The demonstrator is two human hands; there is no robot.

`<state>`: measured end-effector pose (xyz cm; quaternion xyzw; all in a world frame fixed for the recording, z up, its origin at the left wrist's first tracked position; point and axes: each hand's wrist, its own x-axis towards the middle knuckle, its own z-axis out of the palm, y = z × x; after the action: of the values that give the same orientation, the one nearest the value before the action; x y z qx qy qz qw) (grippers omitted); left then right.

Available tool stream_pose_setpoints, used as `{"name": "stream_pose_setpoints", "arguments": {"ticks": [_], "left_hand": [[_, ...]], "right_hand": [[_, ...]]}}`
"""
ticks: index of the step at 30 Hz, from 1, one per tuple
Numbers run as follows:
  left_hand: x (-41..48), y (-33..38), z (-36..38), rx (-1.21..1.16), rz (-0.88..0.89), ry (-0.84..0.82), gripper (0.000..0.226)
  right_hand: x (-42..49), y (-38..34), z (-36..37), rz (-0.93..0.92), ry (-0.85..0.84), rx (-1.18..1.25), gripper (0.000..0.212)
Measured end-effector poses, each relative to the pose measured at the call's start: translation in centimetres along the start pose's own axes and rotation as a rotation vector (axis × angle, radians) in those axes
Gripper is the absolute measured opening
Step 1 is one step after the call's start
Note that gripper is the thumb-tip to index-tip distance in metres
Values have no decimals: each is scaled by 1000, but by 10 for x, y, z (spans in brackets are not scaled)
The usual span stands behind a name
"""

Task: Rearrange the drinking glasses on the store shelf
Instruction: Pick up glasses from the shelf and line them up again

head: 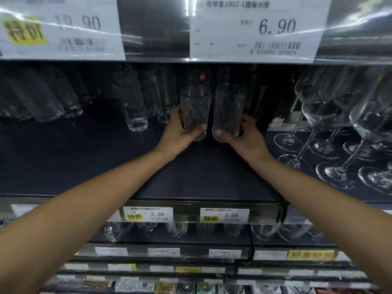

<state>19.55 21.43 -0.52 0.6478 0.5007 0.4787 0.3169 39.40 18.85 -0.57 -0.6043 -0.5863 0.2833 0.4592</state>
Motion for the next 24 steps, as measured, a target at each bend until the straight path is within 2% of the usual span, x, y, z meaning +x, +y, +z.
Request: {"name": "stream_pose_setpoints", "arguments": {"ticks": [3,9,11,13,17,21,24], "left_hand": [[2,4,0,-62,-28,-10,78],[-3,14,-8,-109,-60,-5,58],[-7,24,-15,-77,-50,-81,39],[-16,34,-22,-83,-60,-122,35],[-48,50,-36,-254,-104,-59,22],[-88,67,-50,-513,-159,57,53],[-123,79,-64,-594,-180,163,65]], "right_hand": [[7,-12,7,16,-5,142,83],[5,-16,9,35,7,214,74],[0,-18,1,33,-26,218,70],[-6,-22,-9,41,-96,263,65],[-27,-27,-23,92,-235,471,69],[-51,-43,-29,94,-340,608,67],[-70,-66,-29,104,-411,709,67]]}}
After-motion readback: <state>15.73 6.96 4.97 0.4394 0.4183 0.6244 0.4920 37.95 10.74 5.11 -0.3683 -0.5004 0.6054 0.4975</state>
